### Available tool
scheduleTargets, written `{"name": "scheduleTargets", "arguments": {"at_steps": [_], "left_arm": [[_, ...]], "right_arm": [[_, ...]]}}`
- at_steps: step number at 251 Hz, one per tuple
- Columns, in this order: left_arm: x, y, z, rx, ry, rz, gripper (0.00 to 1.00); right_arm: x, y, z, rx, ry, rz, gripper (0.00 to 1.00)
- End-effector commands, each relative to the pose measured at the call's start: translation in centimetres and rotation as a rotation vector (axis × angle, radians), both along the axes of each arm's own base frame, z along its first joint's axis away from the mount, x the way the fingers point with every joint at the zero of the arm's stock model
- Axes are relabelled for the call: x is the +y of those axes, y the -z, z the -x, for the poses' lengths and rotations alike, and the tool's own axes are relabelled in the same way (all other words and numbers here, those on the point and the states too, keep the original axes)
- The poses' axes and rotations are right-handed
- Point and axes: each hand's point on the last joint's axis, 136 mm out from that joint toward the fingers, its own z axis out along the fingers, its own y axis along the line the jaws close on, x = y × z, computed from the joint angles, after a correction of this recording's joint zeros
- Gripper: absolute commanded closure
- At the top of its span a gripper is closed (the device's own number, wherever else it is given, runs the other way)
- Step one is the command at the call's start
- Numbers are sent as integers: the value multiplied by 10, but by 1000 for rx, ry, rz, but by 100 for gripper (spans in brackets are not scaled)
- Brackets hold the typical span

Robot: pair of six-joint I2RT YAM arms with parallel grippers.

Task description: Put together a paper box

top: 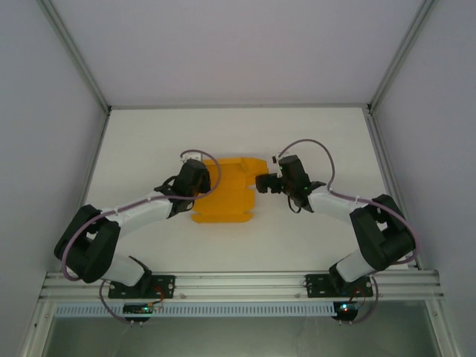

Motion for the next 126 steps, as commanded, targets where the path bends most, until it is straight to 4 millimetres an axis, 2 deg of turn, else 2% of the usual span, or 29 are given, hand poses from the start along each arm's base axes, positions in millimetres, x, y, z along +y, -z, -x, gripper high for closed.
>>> {"name": "scheduleTargets", "arguments": {"at_steps": [1,47,65,97,126], "left_arm": [[-8,-11,-5,-22,11,35,100],[-15,-15,-8,-23,28,70,100],[-16,-19,-9,-36,21,86,100],[-15,-27,-10,-57,-3,119,100],[-10,-33,-10,-84,-31,142,100]], "right_arm": [[29,-25,-3,-41,-108,-61,0],[61,-36,7,-5,-200,-123,1],[65,-34,6,41,-170,-165,0],[70,-19,11,157,-115,-240,1],[67,-11,9,205,-62,-278,0]]}}
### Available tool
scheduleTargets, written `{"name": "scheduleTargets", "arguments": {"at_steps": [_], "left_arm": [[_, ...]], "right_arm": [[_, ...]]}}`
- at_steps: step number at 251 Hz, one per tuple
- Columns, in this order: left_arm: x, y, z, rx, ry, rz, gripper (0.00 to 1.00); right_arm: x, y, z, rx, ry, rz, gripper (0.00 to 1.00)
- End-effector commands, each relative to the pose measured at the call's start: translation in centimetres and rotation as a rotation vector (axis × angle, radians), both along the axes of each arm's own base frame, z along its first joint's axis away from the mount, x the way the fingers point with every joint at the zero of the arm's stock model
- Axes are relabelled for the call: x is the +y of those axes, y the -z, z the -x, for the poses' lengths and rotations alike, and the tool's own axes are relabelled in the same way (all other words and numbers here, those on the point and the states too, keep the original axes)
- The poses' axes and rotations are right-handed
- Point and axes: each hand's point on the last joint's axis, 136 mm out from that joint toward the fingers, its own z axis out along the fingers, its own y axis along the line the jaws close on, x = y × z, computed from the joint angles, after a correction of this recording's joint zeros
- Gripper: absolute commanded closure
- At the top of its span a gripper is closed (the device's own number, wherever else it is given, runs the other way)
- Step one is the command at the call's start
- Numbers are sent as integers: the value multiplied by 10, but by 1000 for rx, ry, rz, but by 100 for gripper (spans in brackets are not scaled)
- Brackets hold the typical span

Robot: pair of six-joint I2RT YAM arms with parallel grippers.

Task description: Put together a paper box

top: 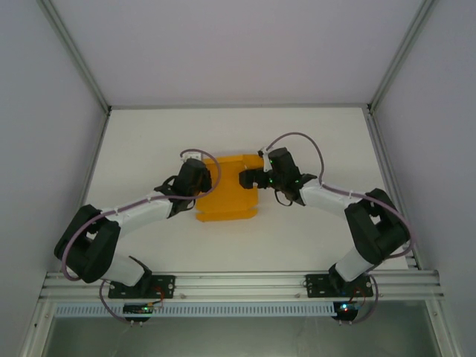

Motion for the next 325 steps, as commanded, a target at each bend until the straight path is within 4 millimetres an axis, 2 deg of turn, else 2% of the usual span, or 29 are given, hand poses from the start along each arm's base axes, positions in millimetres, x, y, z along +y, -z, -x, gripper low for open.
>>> {"name": "scheduleTargets", "arguments": {"at_steps": [1,27,48,83,113,136,146,174,213,260,281,315,325], "left_arm": [[-3,-30,-8,-78,-34,92,100],[-1,-34,-7,-96,-42,100,100],[3,-33,-7,-100,-53,89,100],[10,-30,-6,-98,-82,70,100],[17,-27,-4,-98,-114,60,100],[19,-26,-4,-98,-116,49,100],[20,-25,-4,-96,-120,43,100],[21,-25,-5,-90,-130,41,100],[18,-26,-4,-84,-115,49,100],[18,-26,-2,-76,-117,54,100],[17,-28,-3,-76,-118,59,100],[18,-27,-4,-67,-131,54,100],[18,-27,-5,-63,-136,51,100]], "right_arm": [[3,11,5,132,50,-71,0],[5,10,8,149,40,-107,0],[2,2,8,136,38,-130,1],[-22,-10,7,100,105,-116,0],[-42,-15,19,89,138,-108,1],[-46,-18,26,72,137,-118,11],[-42,-23,29,70,128,-136,20],[-25,-34,33,44,79,-147,33],[-16,-38,18,-13,92,-55,39],[-12,-38,-8,-62,140,15,54],[-6,-34,-12,-56,129,42,66],[8,-29,-9,-21,77,23,72],[11,-30,-11,-29,71,13,76]]}}
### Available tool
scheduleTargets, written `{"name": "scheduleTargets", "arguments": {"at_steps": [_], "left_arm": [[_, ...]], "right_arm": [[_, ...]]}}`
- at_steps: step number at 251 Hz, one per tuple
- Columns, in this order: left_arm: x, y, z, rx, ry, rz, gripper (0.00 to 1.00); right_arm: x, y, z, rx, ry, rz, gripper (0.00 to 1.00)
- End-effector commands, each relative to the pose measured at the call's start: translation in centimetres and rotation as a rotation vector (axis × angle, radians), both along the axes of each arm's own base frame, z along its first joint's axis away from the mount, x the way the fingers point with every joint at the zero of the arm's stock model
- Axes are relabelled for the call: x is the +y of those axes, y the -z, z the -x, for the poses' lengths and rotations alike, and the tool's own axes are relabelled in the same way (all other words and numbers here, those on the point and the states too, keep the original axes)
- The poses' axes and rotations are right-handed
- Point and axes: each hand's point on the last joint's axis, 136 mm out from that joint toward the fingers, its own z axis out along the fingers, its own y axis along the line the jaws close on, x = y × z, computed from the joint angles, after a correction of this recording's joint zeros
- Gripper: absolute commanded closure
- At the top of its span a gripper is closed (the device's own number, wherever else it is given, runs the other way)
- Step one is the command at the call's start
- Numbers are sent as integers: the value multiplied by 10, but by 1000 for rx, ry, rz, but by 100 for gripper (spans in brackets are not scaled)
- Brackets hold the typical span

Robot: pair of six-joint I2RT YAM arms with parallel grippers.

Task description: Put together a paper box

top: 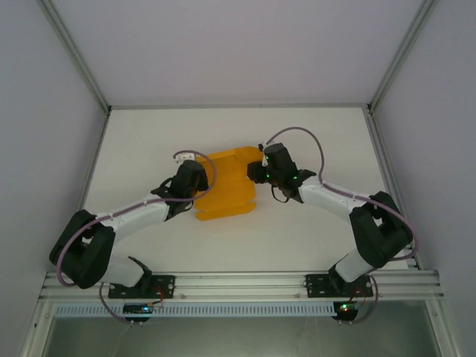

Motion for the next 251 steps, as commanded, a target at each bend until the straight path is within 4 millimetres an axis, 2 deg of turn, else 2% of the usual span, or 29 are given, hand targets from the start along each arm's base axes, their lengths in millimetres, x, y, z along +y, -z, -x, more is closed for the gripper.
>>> {"name": "scheduleTargets", "arguments": {"at_steps": [1,21,51,80,107,135,195,214,251], "left_arm": [[0,-17,-5,-25,-28,26,100],[-1,-15,-6,-18,-27,25,100],[-2,-15,-6,-13,-25,27,100],[-4,-14,-6,-10,-21,35,100],[-6,-14,-6,-9,-15,44,100],[-6,-12,-6,-4,-18,47,100],[-6,-11,-6,4,-24,53,100],[-6,-9,-6,10,-28,53,100],[-6,-7,-6,18,-31,52,100]], "right_arm": [[9,-2,-1,-4,-31,3,77],[15,0,-3,-3,-43,-2,86],[24,7,-2,22,-68,3,91],[37,4,-2,15,-111,-46,97],[52,-1,0,5,-163,-85,97],[59,6,3,16,-178,-56,95],[62,23,-1,-56,-99,191,93],[65,19,-5,-90,-60,236,93],[70,24,-2,-81,-57,256,92]]}}
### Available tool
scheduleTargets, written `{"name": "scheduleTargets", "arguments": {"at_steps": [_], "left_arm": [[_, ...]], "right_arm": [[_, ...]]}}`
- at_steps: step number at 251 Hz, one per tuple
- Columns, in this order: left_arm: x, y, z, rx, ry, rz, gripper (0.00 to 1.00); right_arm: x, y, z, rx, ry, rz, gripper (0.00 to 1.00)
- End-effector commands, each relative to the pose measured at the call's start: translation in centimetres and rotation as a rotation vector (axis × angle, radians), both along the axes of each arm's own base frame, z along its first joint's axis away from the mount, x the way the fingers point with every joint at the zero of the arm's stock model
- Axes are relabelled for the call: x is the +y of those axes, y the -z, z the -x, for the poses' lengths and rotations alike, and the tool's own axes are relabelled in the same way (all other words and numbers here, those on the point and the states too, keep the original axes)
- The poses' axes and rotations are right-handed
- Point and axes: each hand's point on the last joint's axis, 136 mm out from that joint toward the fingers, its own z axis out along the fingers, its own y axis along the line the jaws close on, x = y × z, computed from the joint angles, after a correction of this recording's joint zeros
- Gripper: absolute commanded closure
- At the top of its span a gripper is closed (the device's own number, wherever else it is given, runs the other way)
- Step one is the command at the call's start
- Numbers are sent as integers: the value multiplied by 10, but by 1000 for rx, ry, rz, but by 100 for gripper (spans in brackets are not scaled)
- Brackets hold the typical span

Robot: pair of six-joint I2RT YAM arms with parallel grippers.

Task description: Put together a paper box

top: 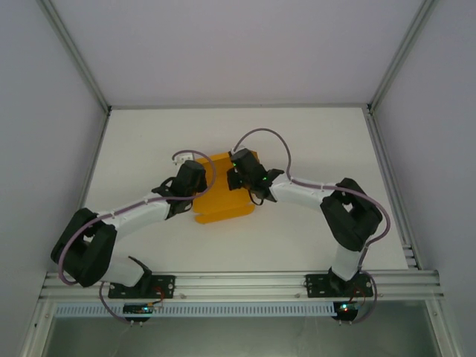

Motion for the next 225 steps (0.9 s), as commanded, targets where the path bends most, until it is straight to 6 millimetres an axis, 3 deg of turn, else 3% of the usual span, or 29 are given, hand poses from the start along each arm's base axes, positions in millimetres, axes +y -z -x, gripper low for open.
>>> {"name": "scheduleTargets", "arguments": {"at_steps": [1,39,74,101,162,188,225], "left_arm": [[-14,-17,-8,-30,12,68,100],[-13,-15,-7,-23,12,62,100],[-12,-16,-6,-22,21,47,100],[-11,-16,-4,-22,37,34,100],[-17,-16,0,-7,93,46,100],[-20,-17,1,-4,113,53,100],[-21,-19,3,-8,144,40,100]], "right_arm": [[0,-1,-6,-31,31,53,93],[0,-2,0,-6,10,51,86],[-16,-14,7,-14,3,67,73],[-32,-33,20,-27,-19,72,41],[-68,-84,57,-140,-126,26,1],[-101,-91,60,-194,-81,48,1],[-162,-91,41,-144,68,19,1]]}}
